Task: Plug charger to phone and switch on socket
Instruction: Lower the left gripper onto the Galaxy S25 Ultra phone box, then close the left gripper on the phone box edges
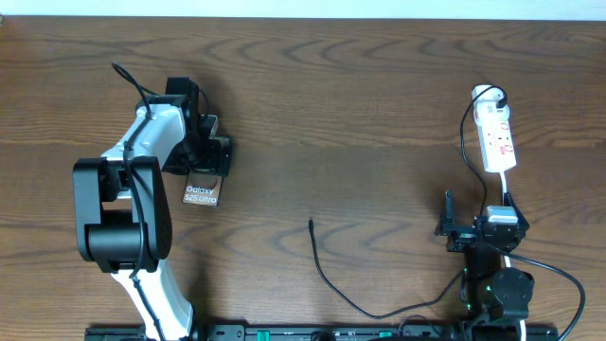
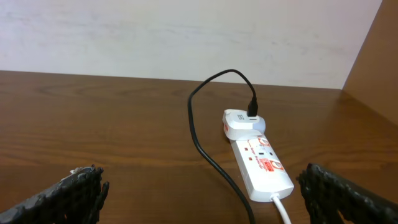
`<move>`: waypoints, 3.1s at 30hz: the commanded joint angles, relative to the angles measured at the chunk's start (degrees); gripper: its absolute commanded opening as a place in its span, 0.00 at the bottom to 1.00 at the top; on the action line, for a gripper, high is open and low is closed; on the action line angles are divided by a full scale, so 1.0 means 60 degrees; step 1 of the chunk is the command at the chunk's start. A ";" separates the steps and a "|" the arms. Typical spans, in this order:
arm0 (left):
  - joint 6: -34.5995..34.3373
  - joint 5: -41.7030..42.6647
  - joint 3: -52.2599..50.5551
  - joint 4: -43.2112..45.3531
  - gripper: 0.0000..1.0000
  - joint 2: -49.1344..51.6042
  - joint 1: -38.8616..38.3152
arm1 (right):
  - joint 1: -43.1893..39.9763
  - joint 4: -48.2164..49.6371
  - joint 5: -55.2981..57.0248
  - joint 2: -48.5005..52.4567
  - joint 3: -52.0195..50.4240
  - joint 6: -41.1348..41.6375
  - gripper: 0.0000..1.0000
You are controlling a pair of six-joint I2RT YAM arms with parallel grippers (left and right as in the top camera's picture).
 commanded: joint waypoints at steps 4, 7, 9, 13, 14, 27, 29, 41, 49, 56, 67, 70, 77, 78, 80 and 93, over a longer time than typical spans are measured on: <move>0.0091 -0.0044 -0.0688 0.0331 0.98 -0.0324 -0.0015 | 0.0066 -0.0036 0.0076 -0.0062 -0.0015 -0.0120 0.99; 0.0091 -0.0044 -0.0925 0.0546 0.98 -0.0466 -0.0018 | 0.0066 -0.0036 0.0076 -0.0062 -0.0015 -0.0120 0.99; 0.0091 -0.0036 -0.1016 0.0616 0.98 -0.0495 -0.0018 | 0.0066 -0.0036 0.0076 -0.0062 -0.0015 -0.0120 0.99; 0.0091 -0.0036 -0.1078 0.0667 0.98 -0.0495 -0.0073 | 0.0066 -0.0036 0.0076 -0.0062 -0.0015 -0.0120 0.99; 0.0095 -0.0036 -0.1082 0.0699 0.98 -0.0495 -0.0113 | 0.0066 -0.0036 0.0076 -0.0062 -0.0015 -0.0120 0.99; 0.0087 -0.0047 -0.1082 0.1293 0.98 -0.0495 -0.0754 | 0.0066 -0.0036 0.0076 -0.0062 -0.0015 -0.0120 0.99; 0.0084 -0.0084 -0.1082 0.1279 0.98 -0.0495 -0.0699 | 0.0066 -0.0036 0.0076 -0.0062 -0.0015 -0.0120 0.99; 0.0353 -0.0299 -0.1118 0.0994 0.98 -0.0495 -0.0681 | 0.0066 -0.0036 0.0076 -0.0062 -0.0015 -0.0120 0.99; 0.0823 -0.0295 -0.1122 0.0925 0.98 -0.0495 -0.0681 | 0.0066 -0.0036 0.0076 -0.0062 -0.0015 -0.0120 0.99; 0.0951 -0.0299 -0.1122 0.0914 0.98 -0.0495 -0.0674 | 0.0066 -0.0036 0.0076 -0.0062 -0.0015 -0.0120 0.99; 0.0940 -0.0291 -0.1122 0.0889 0.98 -0.0495 -0.0182 | 0.0066 -0.0036 0.0076 -0.0062 -0.0015 -0.0120 0.99; 0.0940 -0.0288 -0.1122 0.0867 0.98 -0.0495 -0.0171 | 0.0066 -0.0036 0.0076 -0.0062 -0.0015 -0.0120 0.99; 0.0936 -0.0248 -0.1122 0.0863 0.98 -0.0495 -0.0189 | 0.0066 -0.0036 0.0076 -0.0062 -0.0015 -0.0120 0.99; 0.0903 -0.0255 -0.1122 0.0867 0.98 -0.0495 -0.0189 | 0.0066 -0.0036 0.0076 -0.0062 -0.0015 -0.0120 0.99; 0.0903 -0.0251 -0.1122 0.0871 0.98 -0.0495 -0.0189 | 0.0066 -0.0036 0.0076 -0.0062 -0.0015 -0.0120 0.99; 0.0907 -0.0255 -0.1122 0.0867 0.98 -0.0495 -0.0189 | 0.0066 -0.0040 0.0076 -0.0062 -0.0015 -0.0120 0.99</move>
